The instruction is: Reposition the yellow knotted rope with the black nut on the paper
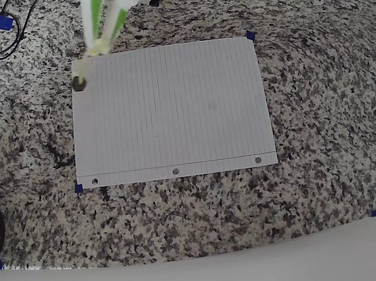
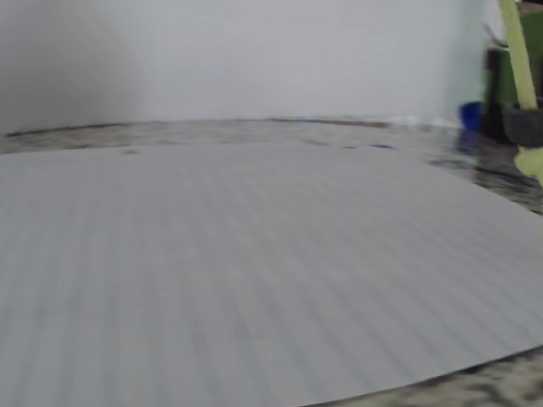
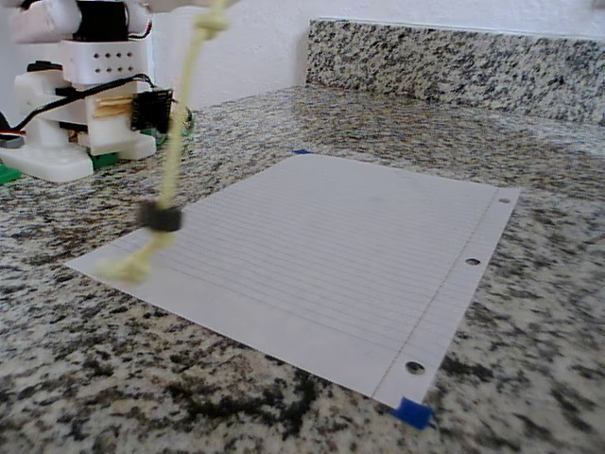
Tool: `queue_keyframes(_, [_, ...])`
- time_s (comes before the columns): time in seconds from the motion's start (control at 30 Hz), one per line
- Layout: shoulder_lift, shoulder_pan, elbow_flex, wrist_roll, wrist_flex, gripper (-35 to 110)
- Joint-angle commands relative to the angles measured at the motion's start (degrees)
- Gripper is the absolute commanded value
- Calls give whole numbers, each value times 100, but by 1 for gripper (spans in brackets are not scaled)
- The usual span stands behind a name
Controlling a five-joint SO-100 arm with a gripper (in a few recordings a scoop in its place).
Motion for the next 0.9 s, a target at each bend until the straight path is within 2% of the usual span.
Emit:
queue_keyframes(0.0, [255,-510,-26,-53,448,0])
queue_keyframes(0.3, [334,-1125,-9,-26,1406,0])
queue_keyframes(0.87, [246,-1775,158,-53,1749,0])
